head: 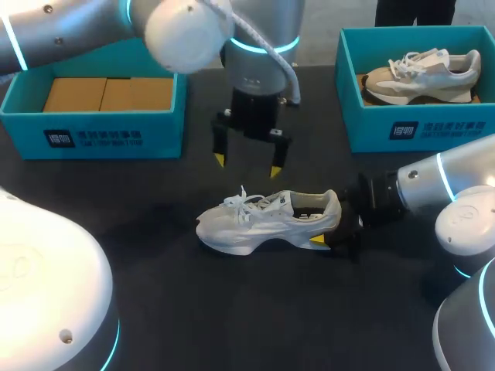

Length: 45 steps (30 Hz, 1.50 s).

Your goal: Take the shoe out of the shoebox, open the shoe tongue, remove and reinsert the insole, then place the shoe into the shoebox

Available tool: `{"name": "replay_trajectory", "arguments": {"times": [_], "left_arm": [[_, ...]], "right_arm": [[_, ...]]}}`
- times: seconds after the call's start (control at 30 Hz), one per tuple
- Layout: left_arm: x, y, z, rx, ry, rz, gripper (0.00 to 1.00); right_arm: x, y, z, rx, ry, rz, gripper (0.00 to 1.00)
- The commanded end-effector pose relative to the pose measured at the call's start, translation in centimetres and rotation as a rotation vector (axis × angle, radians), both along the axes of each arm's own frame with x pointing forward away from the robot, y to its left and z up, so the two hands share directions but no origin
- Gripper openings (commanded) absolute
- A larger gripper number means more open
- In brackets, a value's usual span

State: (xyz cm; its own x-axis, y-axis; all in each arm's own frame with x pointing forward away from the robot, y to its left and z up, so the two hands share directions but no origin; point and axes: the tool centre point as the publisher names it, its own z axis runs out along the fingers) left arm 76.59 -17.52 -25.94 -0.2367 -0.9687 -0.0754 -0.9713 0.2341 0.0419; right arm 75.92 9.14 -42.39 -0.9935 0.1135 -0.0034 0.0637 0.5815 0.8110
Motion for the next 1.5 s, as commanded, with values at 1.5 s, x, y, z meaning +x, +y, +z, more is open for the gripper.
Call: {"name": "replay_trajectory", "arguments": {"times": [1.5], "left_arm": [[0.0, -6.7, -7.8, 0.020, -0.046, -0.144, 1.00]], "right_arm": [[0.1, 0.4, -0.1, -0.007, 0.000, -0.003, 0.00]]}}
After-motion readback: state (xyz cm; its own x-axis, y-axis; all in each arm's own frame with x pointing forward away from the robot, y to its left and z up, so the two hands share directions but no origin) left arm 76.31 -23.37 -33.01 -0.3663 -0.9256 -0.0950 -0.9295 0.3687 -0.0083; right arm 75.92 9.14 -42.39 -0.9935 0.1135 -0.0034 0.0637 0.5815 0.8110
